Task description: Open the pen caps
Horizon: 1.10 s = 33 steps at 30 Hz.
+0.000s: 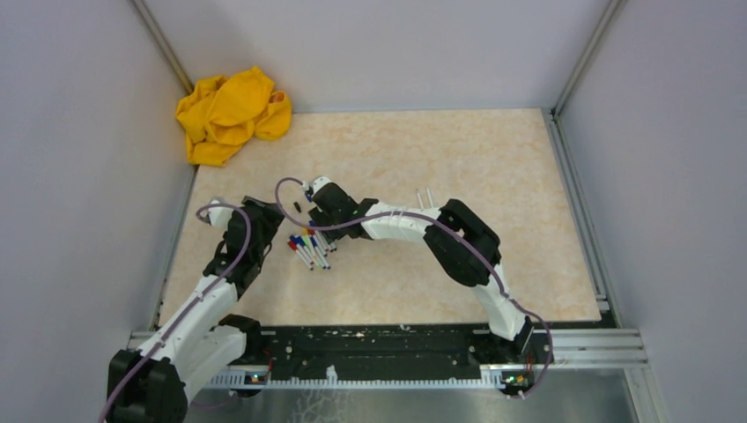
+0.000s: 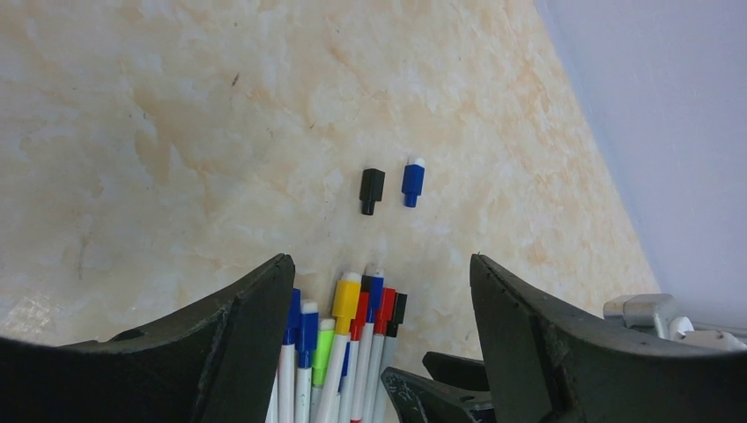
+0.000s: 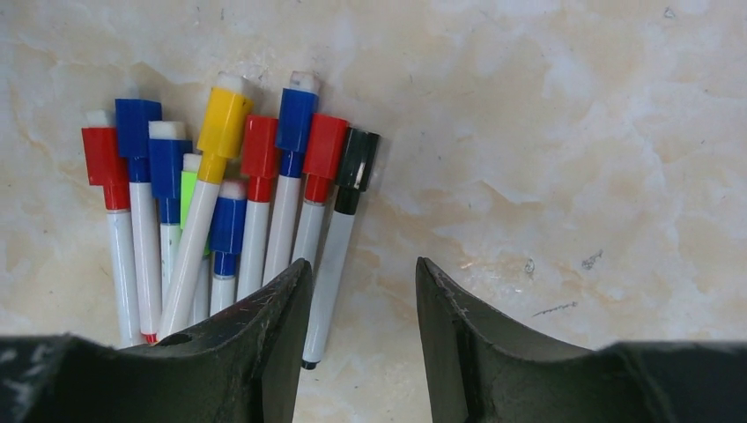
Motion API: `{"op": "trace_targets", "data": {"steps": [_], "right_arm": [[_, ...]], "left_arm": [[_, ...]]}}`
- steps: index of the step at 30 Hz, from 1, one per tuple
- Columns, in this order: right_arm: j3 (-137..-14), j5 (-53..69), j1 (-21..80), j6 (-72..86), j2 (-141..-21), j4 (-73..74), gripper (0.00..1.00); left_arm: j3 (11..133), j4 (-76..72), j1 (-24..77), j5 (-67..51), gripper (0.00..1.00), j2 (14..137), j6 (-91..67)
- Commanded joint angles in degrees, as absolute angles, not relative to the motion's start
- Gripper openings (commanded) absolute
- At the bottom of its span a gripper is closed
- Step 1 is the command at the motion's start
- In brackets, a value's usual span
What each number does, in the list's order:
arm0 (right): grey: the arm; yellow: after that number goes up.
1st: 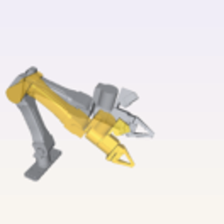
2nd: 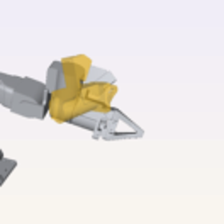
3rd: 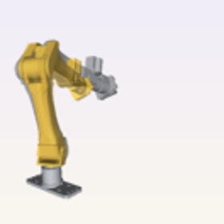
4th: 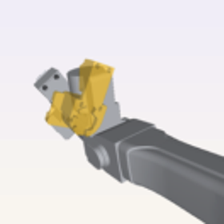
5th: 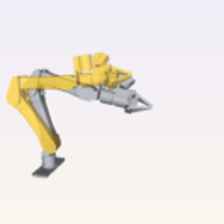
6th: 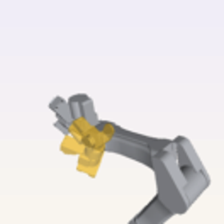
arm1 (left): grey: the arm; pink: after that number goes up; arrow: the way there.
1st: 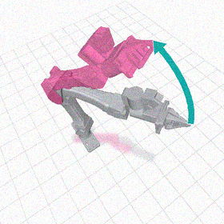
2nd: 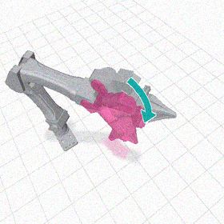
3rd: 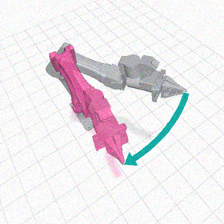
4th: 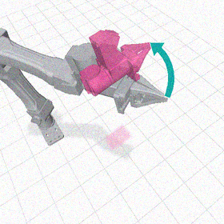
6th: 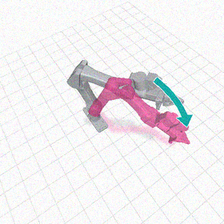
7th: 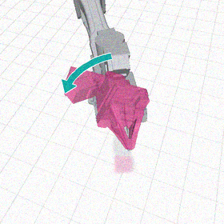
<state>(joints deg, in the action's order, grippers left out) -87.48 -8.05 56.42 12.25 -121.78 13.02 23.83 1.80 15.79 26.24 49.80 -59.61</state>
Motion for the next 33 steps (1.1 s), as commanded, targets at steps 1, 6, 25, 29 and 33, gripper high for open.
{"op": "trace_targets", "data": {"steps": [1,6,25,29,33], "right_arm": [[-90.5,-8.9,57.8,12.6,-123.2,13.4,0.47],[-90.9,-11.2,58.6,12.3,-124.5,15.5,0.46],[-85.1,-14.8,59.2,14.1,-121.5,15.4,0.0],[-84.3,-14.6,58.8,13.7,-118.2,14.8,0.0],[-81.7,-12.4,57.3,14.3,-113.3,12.7,0.0]], "left_arm": [[23.4,3.5,16.2,27.3,0.8,48.7,-61.4],[23.3,3.7,16.2,27.7,0.8,48.3,-61.4],[22.1,1.6,16.2,25.8,0.8,48.3,-61.1],[22.9,-2.8,16.2,21.8,0.81,50.6,-58.9],[23.3,-6.6,16.2,17.1,0.81,54.1,-58.6]]}}
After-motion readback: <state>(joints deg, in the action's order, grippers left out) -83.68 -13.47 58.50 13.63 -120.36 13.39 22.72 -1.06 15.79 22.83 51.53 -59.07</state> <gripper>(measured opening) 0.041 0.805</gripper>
